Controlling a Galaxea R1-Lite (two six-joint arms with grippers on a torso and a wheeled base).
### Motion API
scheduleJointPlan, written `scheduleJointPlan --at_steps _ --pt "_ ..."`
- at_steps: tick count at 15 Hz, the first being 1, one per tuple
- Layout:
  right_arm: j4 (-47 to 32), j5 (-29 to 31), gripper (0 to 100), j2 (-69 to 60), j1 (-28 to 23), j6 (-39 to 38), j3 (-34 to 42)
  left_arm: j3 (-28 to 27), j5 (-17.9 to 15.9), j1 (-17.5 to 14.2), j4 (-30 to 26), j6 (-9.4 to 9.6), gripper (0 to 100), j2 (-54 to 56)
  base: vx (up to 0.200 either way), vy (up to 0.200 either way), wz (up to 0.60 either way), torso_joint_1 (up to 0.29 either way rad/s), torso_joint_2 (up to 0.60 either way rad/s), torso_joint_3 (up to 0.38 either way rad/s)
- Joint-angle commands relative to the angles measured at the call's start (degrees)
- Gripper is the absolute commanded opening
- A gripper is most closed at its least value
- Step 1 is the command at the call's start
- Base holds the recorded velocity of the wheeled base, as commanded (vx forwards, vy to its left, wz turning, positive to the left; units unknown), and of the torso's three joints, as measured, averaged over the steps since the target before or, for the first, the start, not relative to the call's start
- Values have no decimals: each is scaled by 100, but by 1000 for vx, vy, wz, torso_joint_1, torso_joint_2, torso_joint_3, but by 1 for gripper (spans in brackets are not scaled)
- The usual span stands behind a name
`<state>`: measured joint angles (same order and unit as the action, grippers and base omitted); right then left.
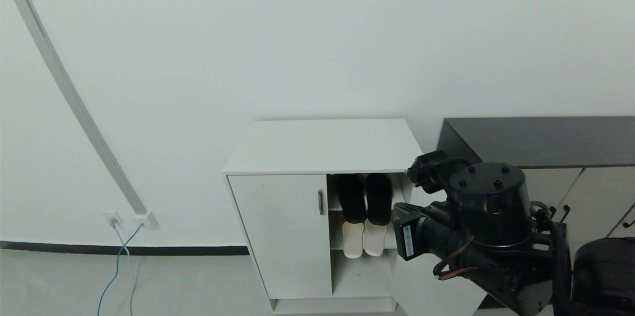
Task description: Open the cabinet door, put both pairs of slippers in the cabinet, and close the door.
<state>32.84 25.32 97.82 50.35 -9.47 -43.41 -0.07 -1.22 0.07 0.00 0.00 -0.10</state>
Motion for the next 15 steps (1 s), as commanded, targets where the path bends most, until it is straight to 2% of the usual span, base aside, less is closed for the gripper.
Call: scheduleJointPlan --at_steps 1,4,11,14,15 --pt "3 -1 0 9 -7 7 -1 -1 -1 1 0 0 0 1 0 0 -600 7 -12 7" --pt "3 8 0 9 -16 7 8 -1 -1 1 0 0 0 1 0 0 -600 -1 -1 1" --pt "3 -18 0 9 -69 16 34 -1 -1 1 0 0 0 1 0 0 0 0 0 0" --pt "3 -18 0 9 -113 68 61 -1 -1 1 0 0 0 1 -200 0 0 -4 -3 1" --pt "12 -18 0 18 -122 86 78 -1 -1 1 0 0 0 1 0 0 0 0 0 0"
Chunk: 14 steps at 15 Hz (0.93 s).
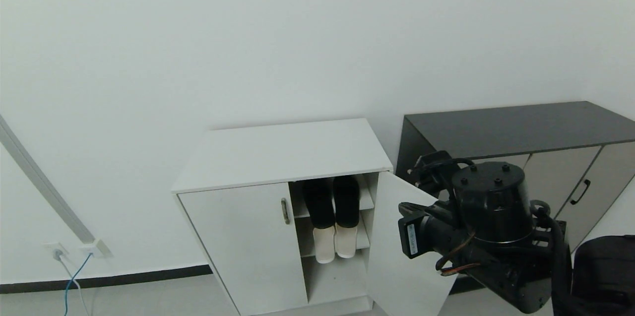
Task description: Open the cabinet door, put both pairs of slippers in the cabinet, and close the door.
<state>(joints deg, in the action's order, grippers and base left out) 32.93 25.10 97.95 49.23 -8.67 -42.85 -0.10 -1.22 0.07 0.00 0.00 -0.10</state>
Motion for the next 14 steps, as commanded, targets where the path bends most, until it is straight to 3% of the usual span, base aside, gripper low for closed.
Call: scheduleJointPlan --at_steps 1,7,11,14 --pt "3 4 0 49 -45 5 14 1 -1 1 0 0 0 1 0 0 0 0 0 0" --pt "434 -5 0 418 -528 181 -13 1 -1 1 0 0 0 1 0 0 0 0 0 0" --pt "451 -14 0 418 -546 181 -4 1 -1 1 0 0 0 1 0 0 0 0 0 0" --pt "460 -5 0 427 -528 181 5 1 -1 -7 0 0 0 1 -200 0 0 4 2 2"
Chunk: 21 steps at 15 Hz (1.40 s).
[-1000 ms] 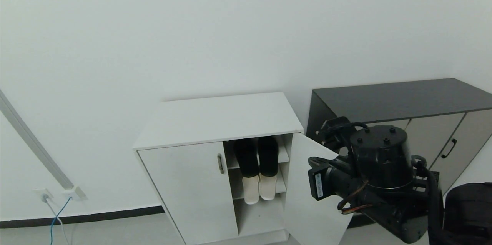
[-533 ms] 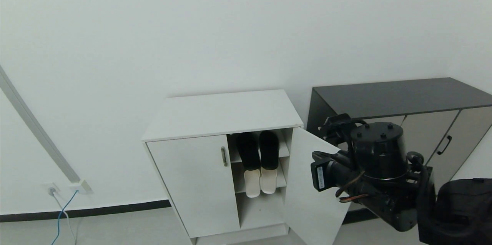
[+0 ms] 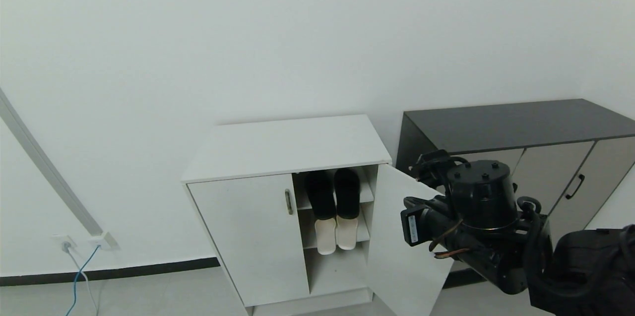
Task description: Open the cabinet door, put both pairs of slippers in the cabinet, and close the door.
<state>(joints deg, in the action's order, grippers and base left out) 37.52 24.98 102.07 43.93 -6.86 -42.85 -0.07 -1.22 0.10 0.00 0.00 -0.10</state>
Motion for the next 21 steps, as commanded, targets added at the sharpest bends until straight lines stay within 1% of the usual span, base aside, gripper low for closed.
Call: scheduleJointPlan --at_steps 1,2,4,6,8,9,10,11,13,14,17,21 --pt "1 -2 0 14 1 1 5 -1 -1 -1 0 0 0 1 -200 0 0 2 7 2" --pt "1 -2 0 23 -8 1 -4 -1 -1 -1 0 0 0 1 -200 0 0 12 7 2" --pt "1 -19 0 41 -78 1 -39 -1 -1 -1 0 0 0 1 0 0 0 0 0 0" --pt "-8 -81 0 102 -263 10 -136 -1 -1 -1 0 0 0 1 0 0 0 0 0 0" --pt "-26 -248 0 208 -570 10 -250 -1 -1 -1 0 0 0 1 0 0 0 0 0 0" --pt "-34 -380 0 419 -939 10 -435 -1 -1 -1 0 0 0 1 0 0 0 0 0 0" --pt "-34 -459 0 595 -1185 10 -575 -1 -1 -1 0 0 0 1 0 0 0 0 0 0" --pt "-43 -512 0 691 -1326 10 -663 -1 -1 -1 0 0 0 1 0 0 0 0 0 0" --pt "-34 -749 0 1175 -1897 1 -1076 -1 -1 -1 0 0 0 1 0 0 0 0 0 0" --pt "-34 -810 0 1377 -2082 1 -1243 -1 -1 -1 0 0 0 1 0 0 0 0 0 0" --pt "-34 -907 0 1825 -2477 -26 -1639 -1 -1 -1 0 0 0 1 0 0 0 0 0 0" --pt "-26 -933 0 2212 -2785 -52 -2043 -1 -1 -1 0 -9 0 1 0 0 0 0 0 0"
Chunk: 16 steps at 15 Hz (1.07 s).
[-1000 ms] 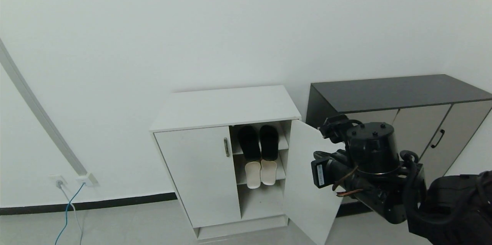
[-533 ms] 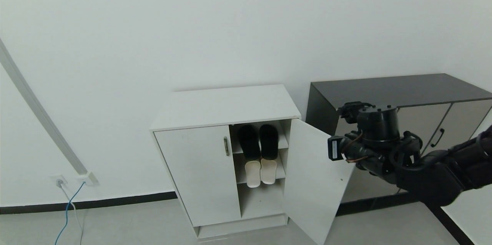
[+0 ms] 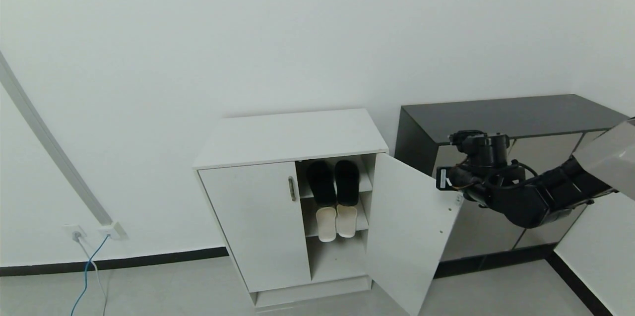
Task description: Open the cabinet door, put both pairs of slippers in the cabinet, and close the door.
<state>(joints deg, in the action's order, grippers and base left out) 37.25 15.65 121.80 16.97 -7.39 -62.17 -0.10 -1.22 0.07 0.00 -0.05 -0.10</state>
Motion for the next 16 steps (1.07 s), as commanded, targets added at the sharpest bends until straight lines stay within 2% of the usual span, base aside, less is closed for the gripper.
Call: scheduleJointPlan --at_steps 1,6,16 --pt "1 -1 0 398 -185 0 -234 1 -1 1 0 -4 0 1 0 0 0 0 0 0" --pt "10 -1 0 758 -405 -61 -568 1 -1 -7 0 -4 0 1 0 0 0 0 0 0" --pt "1 8 0 925 -361 -79 -568 1 8 -7 0 -13 0 1 0 0 0 0 0 0"
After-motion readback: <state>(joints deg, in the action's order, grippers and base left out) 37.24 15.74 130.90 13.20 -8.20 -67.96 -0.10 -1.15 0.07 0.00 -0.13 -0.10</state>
